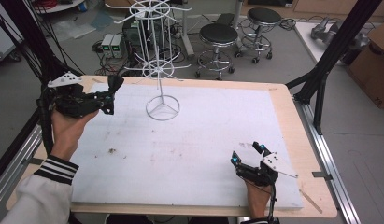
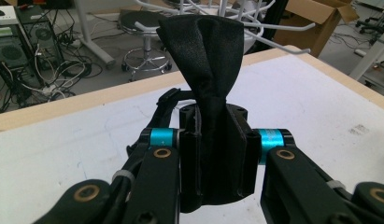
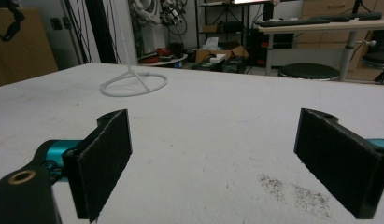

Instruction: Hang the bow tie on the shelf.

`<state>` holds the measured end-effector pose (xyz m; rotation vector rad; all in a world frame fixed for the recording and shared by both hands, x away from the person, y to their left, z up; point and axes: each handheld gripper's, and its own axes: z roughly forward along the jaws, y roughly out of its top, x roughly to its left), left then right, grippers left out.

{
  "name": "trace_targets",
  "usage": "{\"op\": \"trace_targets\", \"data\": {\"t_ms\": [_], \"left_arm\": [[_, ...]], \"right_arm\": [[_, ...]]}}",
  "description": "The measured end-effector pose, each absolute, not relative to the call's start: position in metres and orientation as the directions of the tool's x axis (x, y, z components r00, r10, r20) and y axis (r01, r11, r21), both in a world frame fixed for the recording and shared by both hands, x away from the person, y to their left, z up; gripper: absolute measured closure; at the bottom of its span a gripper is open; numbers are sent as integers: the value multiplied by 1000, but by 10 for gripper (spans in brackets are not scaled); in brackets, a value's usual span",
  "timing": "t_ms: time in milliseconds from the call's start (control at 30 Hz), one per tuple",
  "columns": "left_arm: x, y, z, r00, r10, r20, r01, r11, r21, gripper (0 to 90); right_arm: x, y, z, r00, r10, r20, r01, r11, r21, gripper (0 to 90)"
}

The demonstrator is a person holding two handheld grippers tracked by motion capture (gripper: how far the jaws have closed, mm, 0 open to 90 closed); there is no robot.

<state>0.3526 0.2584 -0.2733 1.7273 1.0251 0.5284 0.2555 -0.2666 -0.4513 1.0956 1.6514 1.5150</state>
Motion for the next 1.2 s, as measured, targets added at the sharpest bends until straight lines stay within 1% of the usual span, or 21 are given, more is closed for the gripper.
{"op": "trace_targets", "data": {"t_ms": [233, 400, 733, 1200], "left_arm": [[361, 247, -260, 551, 829, -93, 369, -143, 918, 762], [366, 242, -253, 552, 828, -94, 362, -137, 922, 762], [374, 223, -244, 566, 820, -79, 346, -150, 926, 761], [381, 211, -240, 578, 811, -84, 340, -147, 929, 761]], "right_arm": [[256, -267, -451, -450, 889, 84, 158, -13, 987, 102], [256, -267, -451, -451, 889, 84, 159, -12, 987, 102], [256, -267, -451, -451, 888, 88, 156, -18, 988, 102], [256, -268, -451, -450, 888, 90, 157, -20, 987, 102]]}}
